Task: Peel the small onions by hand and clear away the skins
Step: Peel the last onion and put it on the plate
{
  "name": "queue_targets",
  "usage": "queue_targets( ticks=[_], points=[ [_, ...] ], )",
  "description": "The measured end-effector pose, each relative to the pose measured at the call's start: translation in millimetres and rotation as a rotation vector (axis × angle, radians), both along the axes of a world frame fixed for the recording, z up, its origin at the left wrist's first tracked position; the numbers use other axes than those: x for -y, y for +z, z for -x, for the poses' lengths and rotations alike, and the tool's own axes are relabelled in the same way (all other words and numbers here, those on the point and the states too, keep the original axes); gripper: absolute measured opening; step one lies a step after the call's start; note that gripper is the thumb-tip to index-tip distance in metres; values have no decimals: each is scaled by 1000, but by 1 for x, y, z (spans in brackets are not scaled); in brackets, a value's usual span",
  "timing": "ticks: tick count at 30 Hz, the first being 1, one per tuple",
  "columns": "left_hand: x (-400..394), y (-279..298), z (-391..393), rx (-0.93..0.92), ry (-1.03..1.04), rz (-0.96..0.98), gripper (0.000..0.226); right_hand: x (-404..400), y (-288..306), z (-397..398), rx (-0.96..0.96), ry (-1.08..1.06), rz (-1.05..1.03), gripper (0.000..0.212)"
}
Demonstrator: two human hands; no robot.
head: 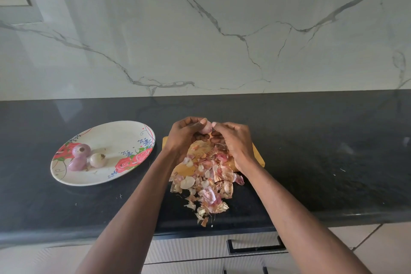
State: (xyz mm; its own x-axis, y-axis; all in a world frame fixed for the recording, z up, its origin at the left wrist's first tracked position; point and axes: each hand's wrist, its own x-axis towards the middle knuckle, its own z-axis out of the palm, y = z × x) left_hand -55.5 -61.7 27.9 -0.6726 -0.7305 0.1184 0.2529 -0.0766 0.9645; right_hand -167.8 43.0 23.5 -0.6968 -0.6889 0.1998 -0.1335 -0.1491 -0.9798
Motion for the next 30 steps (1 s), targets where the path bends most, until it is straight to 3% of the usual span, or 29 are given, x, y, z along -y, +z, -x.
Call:
queue_targets(
  ticks=[4, 12, 20, 27, 30],
  points=[
    [-2, 0, 1, 20, 29, 44, 10, -1, 2, -5, -98, 35, -30, 11],
    [-5, -3, 2, 76, 16, 164, 12, 1, -3, -3, -73, -15, -16, 7],
    [-3, -5, 2, 84, 12, 182, 14, 1, -12, -8, -260, -100, 42, 13],
    [-2, -3, 3, 50, -18, 101, 15, 3, -9, -9, -282, -144, 15, 13],
    [-4, 1, 2, -13, -60, -17, 9, 1, -3, -8, -176, -115, 12, 10]
  ],
)
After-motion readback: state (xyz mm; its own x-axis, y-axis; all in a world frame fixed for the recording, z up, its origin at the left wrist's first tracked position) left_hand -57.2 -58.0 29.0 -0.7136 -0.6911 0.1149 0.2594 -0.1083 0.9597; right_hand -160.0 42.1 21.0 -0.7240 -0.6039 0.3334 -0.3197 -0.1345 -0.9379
